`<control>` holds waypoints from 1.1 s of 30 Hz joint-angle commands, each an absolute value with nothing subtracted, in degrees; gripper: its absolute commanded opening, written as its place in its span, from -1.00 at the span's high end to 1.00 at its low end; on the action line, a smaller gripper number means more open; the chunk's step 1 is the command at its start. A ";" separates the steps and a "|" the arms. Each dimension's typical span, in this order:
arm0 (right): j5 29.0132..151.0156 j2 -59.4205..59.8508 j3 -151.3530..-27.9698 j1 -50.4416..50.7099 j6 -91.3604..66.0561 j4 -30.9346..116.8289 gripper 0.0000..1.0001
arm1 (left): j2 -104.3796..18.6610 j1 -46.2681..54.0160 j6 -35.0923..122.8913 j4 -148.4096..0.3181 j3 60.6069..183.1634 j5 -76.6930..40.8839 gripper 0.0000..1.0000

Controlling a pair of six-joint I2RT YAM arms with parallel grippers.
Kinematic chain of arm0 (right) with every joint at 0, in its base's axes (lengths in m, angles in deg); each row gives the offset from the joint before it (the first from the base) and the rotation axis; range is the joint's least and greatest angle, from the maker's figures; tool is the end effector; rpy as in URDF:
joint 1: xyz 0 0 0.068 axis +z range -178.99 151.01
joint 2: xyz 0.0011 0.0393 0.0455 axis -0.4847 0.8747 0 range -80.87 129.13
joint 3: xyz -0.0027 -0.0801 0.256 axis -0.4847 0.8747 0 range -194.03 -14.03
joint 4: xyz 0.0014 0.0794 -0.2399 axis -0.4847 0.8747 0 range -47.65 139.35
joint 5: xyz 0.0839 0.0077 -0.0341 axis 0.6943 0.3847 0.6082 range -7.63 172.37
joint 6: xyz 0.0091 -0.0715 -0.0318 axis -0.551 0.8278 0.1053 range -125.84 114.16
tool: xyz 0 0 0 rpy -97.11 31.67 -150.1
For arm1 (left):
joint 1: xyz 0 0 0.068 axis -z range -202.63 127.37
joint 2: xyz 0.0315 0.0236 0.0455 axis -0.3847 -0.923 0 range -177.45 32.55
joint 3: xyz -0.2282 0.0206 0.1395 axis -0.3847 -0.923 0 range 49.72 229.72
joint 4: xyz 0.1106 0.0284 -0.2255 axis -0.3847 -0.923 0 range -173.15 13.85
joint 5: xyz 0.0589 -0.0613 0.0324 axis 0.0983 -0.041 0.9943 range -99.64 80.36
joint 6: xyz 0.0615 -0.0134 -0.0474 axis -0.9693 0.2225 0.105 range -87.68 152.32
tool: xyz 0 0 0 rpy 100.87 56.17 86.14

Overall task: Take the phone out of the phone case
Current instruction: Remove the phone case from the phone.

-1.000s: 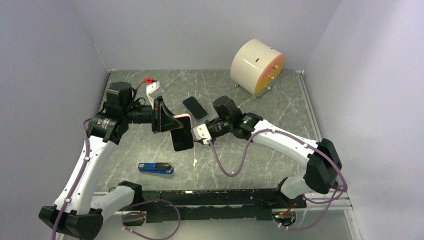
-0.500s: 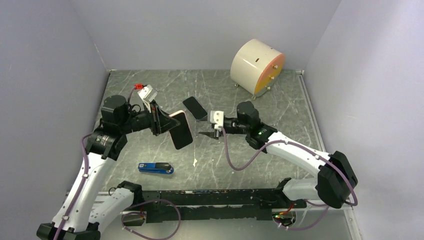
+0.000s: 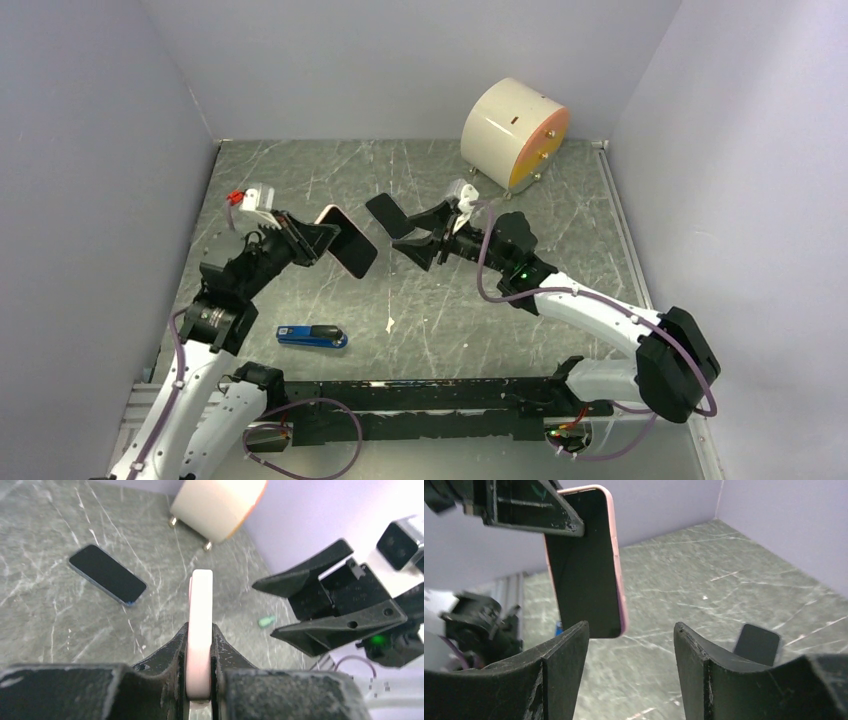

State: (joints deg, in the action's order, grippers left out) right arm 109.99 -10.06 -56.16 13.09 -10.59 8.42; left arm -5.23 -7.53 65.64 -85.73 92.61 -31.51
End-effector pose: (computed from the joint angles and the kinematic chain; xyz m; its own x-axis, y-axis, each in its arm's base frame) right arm 0.2043 0.2266 0.3102 -0.0098 0.0901 -0.9959 -0.9388 0.3420 0.0402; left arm 0.1680 -0.0714 0.3424 -0.3925 -0.4221 -0.8172 0.4602 0.6791 -0.5718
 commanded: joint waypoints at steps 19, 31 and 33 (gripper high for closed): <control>110.67 0.94 -53.63 12.96 -57.05 -20.21 -0.24 | -2.10 -7.42 87.26 -58.08 84.59 -23.50 0.95; 110.48 -0.26 -53.97 12.93 -56.55 -20.07 -0.21 | -3.15 -7.43 88.77 -56.00 83.93 -24.64 0.95; 110.21 -0.74 -53.96 12.95 -56.06 -19.45 -0.21 | -3.13 -7.42 88.87 -55.57 83.77 -24.59 0.95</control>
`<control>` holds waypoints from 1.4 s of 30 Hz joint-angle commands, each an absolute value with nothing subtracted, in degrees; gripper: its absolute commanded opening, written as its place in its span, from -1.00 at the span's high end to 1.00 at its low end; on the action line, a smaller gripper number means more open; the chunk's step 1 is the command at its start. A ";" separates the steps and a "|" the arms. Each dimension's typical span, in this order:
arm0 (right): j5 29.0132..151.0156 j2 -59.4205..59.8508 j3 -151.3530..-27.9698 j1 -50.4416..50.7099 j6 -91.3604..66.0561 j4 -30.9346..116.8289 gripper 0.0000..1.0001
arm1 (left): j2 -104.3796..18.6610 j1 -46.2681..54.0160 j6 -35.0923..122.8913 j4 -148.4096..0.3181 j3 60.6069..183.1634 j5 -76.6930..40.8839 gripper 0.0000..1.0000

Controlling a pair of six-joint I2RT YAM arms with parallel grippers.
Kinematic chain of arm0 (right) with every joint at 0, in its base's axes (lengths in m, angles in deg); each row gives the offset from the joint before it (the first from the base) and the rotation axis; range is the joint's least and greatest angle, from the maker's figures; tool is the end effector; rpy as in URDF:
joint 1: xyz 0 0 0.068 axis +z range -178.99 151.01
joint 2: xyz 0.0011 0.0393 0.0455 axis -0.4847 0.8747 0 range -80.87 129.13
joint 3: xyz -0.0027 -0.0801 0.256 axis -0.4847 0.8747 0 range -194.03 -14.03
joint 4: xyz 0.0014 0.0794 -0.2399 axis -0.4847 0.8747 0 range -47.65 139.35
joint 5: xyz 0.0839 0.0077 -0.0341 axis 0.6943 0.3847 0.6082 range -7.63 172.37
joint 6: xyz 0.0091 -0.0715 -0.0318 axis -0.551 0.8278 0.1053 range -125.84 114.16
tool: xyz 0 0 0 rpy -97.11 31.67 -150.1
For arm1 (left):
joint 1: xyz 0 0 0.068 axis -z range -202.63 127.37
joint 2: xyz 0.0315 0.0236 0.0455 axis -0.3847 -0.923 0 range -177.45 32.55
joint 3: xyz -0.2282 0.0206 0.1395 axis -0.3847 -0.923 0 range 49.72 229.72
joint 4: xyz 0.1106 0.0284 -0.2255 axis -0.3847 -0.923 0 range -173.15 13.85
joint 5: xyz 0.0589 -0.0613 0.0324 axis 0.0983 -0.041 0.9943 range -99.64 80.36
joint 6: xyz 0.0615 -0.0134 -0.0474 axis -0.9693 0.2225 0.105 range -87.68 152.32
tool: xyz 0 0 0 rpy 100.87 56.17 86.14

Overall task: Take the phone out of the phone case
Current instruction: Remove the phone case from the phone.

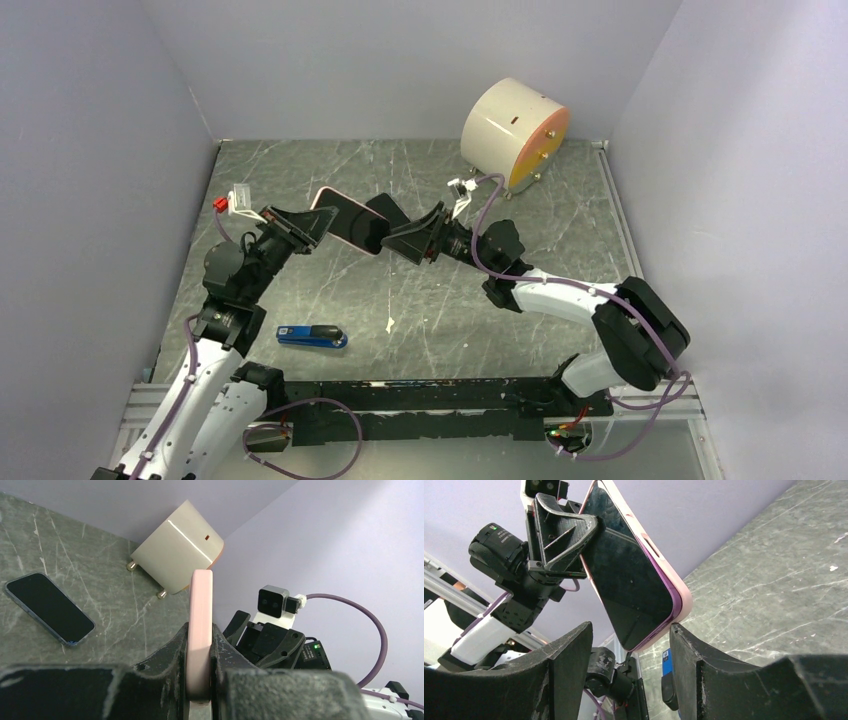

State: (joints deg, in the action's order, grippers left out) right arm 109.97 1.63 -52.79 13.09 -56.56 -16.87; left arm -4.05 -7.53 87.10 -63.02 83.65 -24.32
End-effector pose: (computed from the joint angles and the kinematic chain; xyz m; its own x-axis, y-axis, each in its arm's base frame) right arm 0.2216 0.2423 0.2867 -0.5907 0.3909 -0.7058 -0.7392 0.0884 0.6676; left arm 0.1762 -0.0653 0.3424 -0.3012 -0.7372 -0.6048 0.4273 0.4627 -0.7768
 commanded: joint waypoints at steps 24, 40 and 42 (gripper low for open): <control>111.16 0.75 -56.74 13.00 -55.39 -19.57 -0.20 | -7.90 -7.43 96.88 -43.49 82.18 -32.94 0.95; 112.15 0.85 -56.74 12.93 -54.62 -21.22 -0.20 | -11.08 -7.35 104.57 -31.81 79.51 -36.82 0.95; 112.40 1.04 -56.82 12.81 -54.93 -21.84 -0.21 | -11.11 -7.35 104.65 -31.83 79.51 -36.82 0.95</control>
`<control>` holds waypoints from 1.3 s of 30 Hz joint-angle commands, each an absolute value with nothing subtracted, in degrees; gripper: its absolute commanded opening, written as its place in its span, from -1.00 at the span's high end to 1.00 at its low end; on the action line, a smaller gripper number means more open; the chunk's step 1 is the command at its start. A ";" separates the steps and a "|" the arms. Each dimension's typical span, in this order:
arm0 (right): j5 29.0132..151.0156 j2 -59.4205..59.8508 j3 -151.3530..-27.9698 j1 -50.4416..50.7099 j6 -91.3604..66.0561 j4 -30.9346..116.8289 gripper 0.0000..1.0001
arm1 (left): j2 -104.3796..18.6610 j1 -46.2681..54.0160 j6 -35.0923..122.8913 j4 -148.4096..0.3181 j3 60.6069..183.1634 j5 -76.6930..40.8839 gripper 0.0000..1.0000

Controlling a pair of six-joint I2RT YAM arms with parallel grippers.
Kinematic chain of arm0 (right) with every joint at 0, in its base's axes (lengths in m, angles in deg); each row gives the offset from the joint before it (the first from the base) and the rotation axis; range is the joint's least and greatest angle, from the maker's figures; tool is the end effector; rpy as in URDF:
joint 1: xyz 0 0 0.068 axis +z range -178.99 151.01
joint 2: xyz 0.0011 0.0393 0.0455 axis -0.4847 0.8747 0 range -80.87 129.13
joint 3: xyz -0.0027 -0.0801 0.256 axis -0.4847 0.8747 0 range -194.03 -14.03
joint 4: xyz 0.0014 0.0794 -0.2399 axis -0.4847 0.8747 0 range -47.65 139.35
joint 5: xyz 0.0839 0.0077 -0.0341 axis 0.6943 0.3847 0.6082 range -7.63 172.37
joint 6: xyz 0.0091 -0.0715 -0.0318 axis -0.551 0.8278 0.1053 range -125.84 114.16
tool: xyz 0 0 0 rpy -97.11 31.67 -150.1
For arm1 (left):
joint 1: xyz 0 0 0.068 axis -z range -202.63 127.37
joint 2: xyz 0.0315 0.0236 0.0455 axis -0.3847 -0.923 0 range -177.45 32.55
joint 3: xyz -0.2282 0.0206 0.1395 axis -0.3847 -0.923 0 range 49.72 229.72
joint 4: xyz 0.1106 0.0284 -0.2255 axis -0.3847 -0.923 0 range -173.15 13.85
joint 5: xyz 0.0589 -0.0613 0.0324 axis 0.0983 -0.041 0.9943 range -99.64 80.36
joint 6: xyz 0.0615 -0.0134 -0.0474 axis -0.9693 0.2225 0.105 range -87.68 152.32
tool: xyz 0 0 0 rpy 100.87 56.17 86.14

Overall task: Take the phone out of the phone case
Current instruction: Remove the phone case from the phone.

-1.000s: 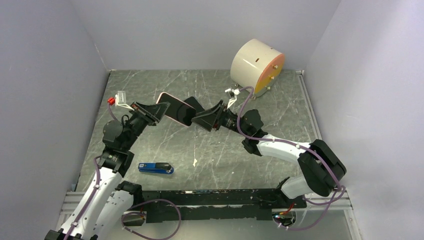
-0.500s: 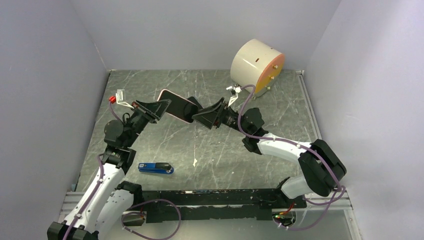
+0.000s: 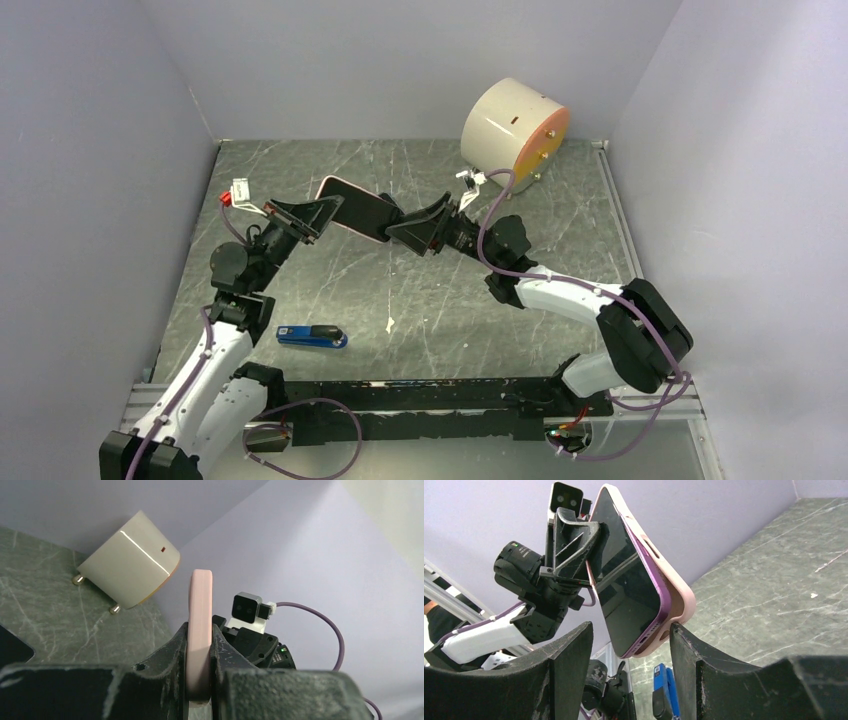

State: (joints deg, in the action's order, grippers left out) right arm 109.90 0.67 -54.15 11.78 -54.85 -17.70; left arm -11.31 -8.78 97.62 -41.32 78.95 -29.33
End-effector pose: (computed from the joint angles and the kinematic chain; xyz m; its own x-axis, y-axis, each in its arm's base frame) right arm 0.2258 0.2359 0.3018 -0.5287 0.4280 -0.7330 -0.7801 0.0953 0.6184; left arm 0.1940 -0.0713 0.3392 -0.3434 -0.7963 -0.4979 0.5271 0.2754 -0.8040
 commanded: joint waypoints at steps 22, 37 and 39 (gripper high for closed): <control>113.20 -2.03 -56.27 12.28 -53.95 -22.33 -0.18 | -8.29 -6.72 93.16 -45.82 76.10 -31.71 0.95; 118.67 1.95 -57.65 12.03 -60.61 -30.22 0.12 | -12.36 -6.72 93.13 -37.51 75.23 -32.62 0.95; 119.04 2.48 -58.06 12.00 -61.45 -31.11 0.17 | -14.03 -6.65 93.75 -34.32 74.93 -33.58 0.95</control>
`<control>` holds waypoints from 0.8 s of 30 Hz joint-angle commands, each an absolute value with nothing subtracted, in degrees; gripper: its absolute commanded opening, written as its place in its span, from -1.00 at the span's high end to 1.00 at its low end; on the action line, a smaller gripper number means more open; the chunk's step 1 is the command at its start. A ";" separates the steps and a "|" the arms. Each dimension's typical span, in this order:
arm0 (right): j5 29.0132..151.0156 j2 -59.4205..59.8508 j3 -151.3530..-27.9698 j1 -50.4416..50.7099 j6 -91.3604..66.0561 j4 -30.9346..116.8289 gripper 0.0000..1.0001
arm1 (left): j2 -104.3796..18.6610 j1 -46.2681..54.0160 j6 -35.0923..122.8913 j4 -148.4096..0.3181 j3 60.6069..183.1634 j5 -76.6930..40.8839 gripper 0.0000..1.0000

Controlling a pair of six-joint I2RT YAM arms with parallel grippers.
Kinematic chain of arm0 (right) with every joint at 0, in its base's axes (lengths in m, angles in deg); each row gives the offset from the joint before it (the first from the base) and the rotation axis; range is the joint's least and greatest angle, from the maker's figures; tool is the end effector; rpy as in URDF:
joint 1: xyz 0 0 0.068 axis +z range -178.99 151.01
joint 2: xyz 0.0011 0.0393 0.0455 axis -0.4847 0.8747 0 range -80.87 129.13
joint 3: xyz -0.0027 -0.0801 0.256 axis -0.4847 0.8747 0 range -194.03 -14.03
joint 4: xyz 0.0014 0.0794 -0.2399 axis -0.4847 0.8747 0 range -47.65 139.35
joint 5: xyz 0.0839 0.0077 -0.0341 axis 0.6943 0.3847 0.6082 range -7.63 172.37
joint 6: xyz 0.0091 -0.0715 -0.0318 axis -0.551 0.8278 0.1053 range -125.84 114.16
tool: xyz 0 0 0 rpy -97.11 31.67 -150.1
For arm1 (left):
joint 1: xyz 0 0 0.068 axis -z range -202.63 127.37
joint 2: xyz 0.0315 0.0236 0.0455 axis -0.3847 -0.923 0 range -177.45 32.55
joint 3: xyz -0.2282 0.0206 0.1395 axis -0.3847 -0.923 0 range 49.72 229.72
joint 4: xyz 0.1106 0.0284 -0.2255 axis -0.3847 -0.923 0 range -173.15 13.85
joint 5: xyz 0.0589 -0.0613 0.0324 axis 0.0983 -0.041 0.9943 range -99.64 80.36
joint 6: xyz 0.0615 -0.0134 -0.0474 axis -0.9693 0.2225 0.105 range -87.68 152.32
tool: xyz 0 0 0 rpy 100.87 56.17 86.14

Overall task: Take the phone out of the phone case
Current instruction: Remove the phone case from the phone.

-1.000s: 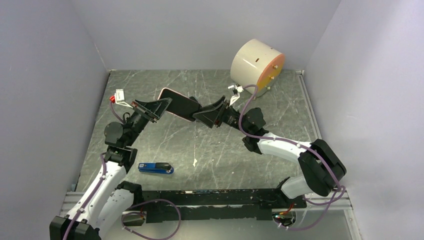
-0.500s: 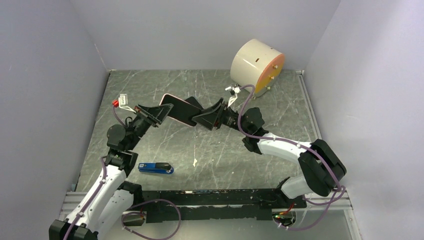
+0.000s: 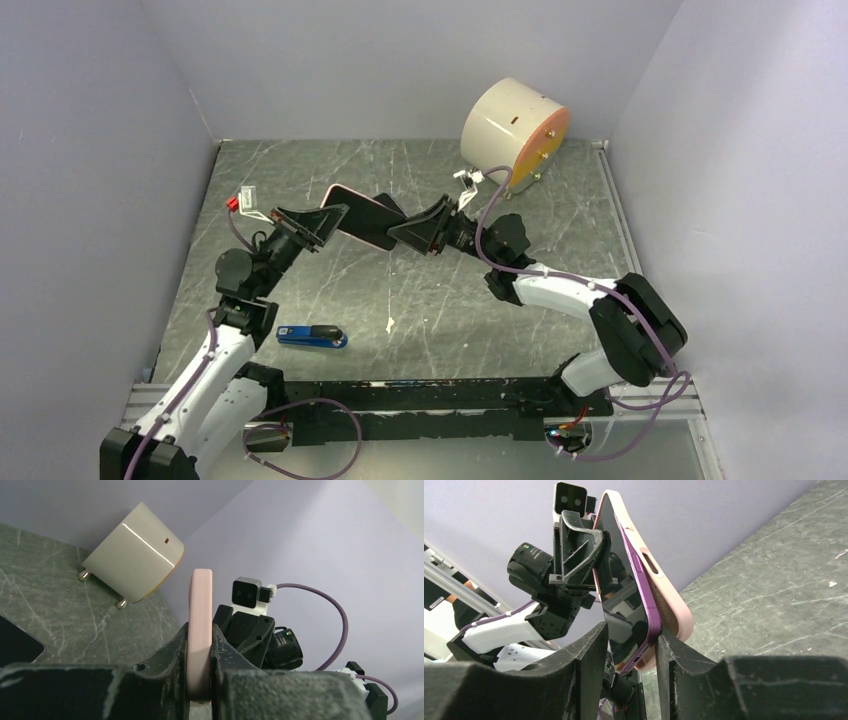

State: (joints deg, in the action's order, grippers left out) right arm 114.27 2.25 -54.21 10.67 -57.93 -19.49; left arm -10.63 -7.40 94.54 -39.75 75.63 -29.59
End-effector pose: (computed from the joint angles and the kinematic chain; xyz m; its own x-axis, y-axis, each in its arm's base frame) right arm 0.2286 0.2359 0.2969 -0.5779 0.3911 -0.7163 -0.7662 0.0423 0.6412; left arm 0.1906 -0.0758 0.3233 -0.3461 -0.7677 -0.5393 0.5398 0.3072 -0.7837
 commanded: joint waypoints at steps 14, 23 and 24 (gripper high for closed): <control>122.93 5.63 -61.48 11.98 -65.24 -36.10 0.51 | -22.58 -5.66 90.32 -27.18 77.48 -39.84 0.95; 118.78 2.41 -59.37 10.63 -63.33 -32.00 0.91 | -19.42 -5.66 84.30 -33.95 77.20 -35.80 0.11; 118.21 2.22 -59.18 10.50 -63.57 -31.86 0.96 | -18.88 -5.66 83.40 -34.84 77.22 -35.69 0.05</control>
